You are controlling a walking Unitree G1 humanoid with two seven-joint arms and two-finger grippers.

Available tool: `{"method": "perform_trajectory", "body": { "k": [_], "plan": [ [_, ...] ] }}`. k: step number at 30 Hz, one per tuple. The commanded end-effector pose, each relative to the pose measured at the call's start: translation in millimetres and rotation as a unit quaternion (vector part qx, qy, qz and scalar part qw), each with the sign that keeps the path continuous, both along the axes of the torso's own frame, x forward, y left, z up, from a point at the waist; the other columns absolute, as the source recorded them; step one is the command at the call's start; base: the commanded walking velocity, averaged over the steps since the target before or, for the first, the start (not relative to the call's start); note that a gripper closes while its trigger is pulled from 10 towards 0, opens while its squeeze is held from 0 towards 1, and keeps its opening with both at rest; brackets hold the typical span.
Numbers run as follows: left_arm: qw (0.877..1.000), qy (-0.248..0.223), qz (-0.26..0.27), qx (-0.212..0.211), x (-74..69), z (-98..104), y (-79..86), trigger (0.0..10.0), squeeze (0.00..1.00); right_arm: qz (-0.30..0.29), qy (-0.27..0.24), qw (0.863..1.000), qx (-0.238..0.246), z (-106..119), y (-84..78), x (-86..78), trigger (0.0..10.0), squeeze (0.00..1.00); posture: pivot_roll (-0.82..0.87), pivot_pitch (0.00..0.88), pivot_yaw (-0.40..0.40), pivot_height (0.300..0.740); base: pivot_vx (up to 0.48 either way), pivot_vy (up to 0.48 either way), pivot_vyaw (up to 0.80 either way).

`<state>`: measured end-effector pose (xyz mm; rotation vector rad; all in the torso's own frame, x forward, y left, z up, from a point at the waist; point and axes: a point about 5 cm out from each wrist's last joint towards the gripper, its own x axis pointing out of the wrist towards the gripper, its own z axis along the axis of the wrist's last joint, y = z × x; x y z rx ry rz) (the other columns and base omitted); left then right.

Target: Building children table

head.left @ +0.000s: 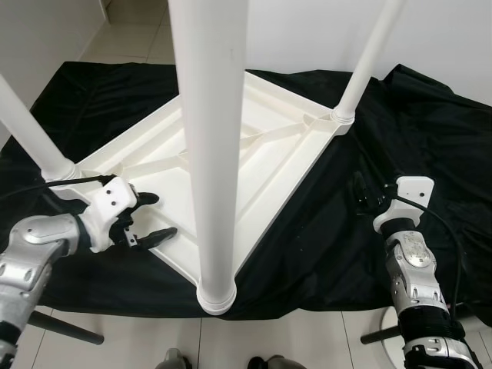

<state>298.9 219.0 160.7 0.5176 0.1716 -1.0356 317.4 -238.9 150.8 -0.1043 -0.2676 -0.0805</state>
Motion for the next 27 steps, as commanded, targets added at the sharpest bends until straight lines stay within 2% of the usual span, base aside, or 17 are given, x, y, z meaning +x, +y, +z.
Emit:
{"method": "perform_trajectory", "body": {
  "k": [1, 5, 10, 14, 16, 17, 19, 27],
  "plan": [
    [0.999, 0.040, -0.001, 0.037, -2.7, -25.1, -2.1, 10.0, 0.00, -0.002, 0.012, 1.000, -0.003, -4.1, -2.2, -1.1, 10.0, 0.00, -0.01, 0.123, -0.042, 0.740, 0.000, 0.000, 0.00],
    [0.999, 0.028, -0.002, 0.041, 2.7, -23.9, -5.7, 10.0, 0.00, -0.002, 0.012, 1.000, -0.004, -3.6, -3.3, -1.8, 10.0, 0.00, -0.01, 0.122, -0.041, 0.740, 0.000, 0.000, 0.00],
    [0.999, 0.005, 0.025, 0.036, 17.4, -18.2, -9.3, 10.0, 0.00, -0.002, 0.013, 1.000, -0.004, -3.9, -2.6, -1.8, 10.0, 0.00, -0.02, 0.120, -0.036, 0.740, 0.000, 0.000, 0.00],
    [0.999, 0.003, 0.039, 0.031, 24.9, -16.3, -9.7, 10.0, 0.00, -0.001, 0.013, 1.000, -0.004, -4.1, -1.2, -1.5, 10.0, 0.00, -0.02, 0.118, -0.032, 0.740, 0.000, 0.000, 0.00],
    [0.998, 0.004, 0.018, 0.064, 23.9, -21.3, -10.0, 10.0, 0.00, 0.000, 0.013, 1.000, -0.004, -4.2, -0.4, -1.3, 10.0, 0.00, -0.02, 0.118, -0.028, 0.740, 0.000, 0.000, 0.00],
    [0.998, 0.004, 0.018, 0.064, 23.9, -21.3, -10.0, 10.0, 0.00, 0.000, 0.013, 1.000, -0.004, -4.2, -0.4, -1.3, 10.0, 0.00, -0.02, 0.118, -0.028, 0.740, 0.000, 0.000, 0.00],
    [0.996, 0.011, -0.002, 0.091, 22.8, -25.2, -10.4, 10.0, 0.00, 0.000, 0.012, 1.000, -0.004, -4.0, -0.3, -0.9, 10.0, 0.00, -0.02, 0.117, -0.027, 0.740, 0.000, 0.000, 0.00],
    [0.993, 0.025, -0.032, 0.107, 27.3, -21.8, -14.8, 10.0, 0.00, -0.003, 0.010, 1.000, -0.003, -2.8, -0.4, 0.1, 10.0, 0.00, -0.01, 0.129, -0.021, 0.740, 0.000, 0.000, 0.00]
  ]
}}
